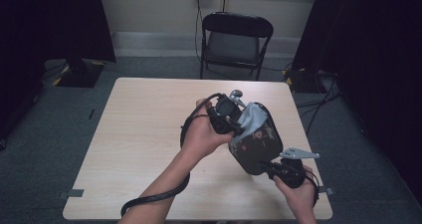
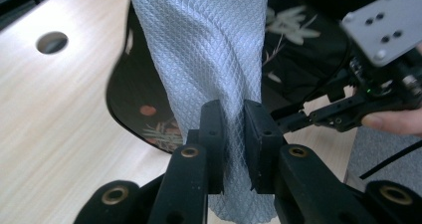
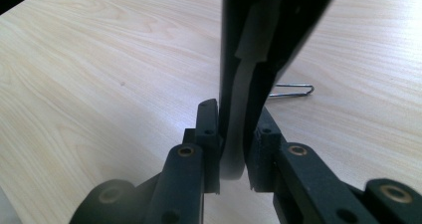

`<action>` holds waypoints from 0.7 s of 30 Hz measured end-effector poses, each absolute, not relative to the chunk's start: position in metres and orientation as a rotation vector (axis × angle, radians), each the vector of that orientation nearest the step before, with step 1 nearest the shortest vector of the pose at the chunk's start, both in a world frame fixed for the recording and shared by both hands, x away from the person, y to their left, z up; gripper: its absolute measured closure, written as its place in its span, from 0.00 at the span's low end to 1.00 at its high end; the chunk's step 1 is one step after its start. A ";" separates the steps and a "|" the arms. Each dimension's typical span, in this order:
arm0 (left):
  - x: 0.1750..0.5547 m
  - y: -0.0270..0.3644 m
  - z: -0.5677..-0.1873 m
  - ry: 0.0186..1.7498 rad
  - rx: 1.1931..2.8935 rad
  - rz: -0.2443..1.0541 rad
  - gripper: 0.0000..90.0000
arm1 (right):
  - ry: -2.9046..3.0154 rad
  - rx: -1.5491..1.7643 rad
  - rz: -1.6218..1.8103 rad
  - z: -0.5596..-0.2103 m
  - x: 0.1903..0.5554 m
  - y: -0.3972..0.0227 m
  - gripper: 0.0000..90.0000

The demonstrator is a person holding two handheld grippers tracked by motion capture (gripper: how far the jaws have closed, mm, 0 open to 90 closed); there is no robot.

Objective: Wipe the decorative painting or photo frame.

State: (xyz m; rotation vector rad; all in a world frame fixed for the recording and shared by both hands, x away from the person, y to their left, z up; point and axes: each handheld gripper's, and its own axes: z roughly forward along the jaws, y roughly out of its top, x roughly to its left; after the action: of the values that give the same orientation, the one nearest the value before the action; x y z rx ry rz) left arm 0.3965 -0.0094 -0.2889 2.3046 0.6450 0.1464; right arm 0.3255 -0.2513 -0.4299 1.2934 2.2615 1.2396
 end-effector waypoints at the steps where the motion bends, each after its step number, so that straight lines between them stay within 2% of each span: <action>1: 0.397 -0.010 -0.293 0.643 2.308 0.143 0.89 | 2.263 1.292 1.237 -0.430 0.325 -0.251 0.88; 21: 0.398 -0.011 -0.370 0.704 2.398 0.057 0.89 | 2.264 1.295 1.233 -0.429 0.325 -0.251 0.88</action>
State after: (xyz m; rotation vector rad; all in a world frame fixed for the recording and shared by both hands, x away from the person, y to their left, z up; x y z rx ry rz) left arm 0.3975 -0.0110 -0.3695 2.3984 0.7036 0.0566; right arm 0.3252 -0.2507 -0.4294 1.2954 2.2637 1.2327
